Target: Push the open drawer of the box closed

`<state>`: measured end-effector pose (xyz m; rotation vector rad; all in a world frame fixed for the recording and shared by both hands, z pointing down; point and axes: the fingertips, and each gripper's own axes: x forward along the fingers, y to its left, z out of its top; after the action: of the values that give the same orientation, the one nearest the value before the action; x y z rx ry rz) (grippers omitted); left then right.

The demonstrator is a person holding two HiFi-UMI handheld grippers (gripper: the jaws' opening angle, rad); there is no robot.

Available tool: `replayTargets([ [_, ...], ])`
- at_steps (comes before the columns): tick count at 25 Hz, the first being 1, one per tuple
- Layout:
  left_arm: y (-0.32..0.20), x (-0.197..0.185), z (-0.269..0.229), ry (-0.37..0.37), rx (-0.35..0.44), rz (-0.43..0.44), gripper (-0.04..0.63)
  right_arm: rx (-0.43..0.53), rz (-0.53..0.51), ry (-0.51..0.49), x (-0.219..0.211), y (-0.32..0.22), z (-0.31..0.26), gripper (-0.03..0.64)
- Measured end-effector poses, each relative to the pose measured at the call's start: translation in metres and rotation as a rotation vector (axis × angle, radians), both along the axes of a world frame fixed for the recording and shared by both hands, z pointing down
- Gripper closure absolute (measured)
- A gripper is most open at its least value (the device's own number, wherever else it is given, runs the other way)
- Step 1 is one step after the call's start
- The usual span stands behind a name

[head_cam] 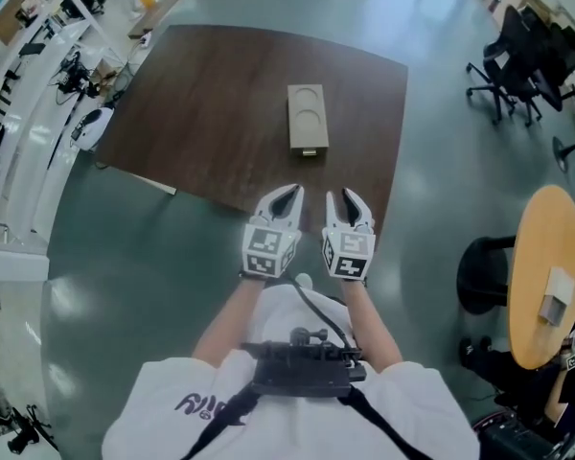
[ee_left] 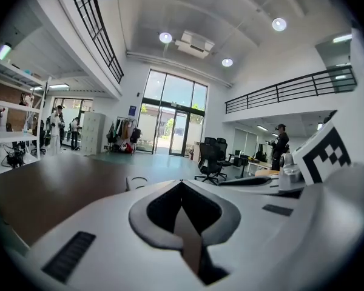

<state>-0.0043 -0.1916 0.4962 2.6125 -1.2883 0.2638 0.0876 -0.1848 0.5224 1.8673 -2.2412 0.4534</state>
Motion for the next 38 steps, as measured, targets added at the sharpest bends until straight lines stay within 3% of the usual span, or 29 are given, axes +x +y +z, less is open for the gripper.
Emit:
replayTargets([
  [1, 0.005, 0.002, -0.004, -0.004, 0.013, 0.003, 0.586, 0.023, 0.007, -0.002, 0.003, 0.003, -0.007, 0.507],
  [6, 0.031, 0.006, -0.034, -0.021, 0.074, 0.008, 0.586, 0.104, 0.028, -0.025, 0.011, 0.022, -0.033, 0.516],
  [11, 0.040, 0.007, -0.047, -0.005, 0.110, -0.012, 0.586, 0.185, 0.016, -0.035, 0.013, 0.035, -0.064, 0.610],
  [19, 0.050, 0.025, -0.056, 0.022, 0.154, -0.013, 0.586, 0.217, -0.021, 0.067, 0.015, 0.051, -0.076, 0.611],
  [31, 0.047, 0.031, -0.075, 0.015, 0.219, 0.022, 0.586, 0.293, 0.041, 0.065, 0.037, 0.035, -0.101, 0.611],
  [38, 0.036, 0.022, -0.074, 0.021, 0.212, 0.016, 0.586, 0.266, 0.010, 0.057, 0.023, 0.025, -0.088, 0.611],
])
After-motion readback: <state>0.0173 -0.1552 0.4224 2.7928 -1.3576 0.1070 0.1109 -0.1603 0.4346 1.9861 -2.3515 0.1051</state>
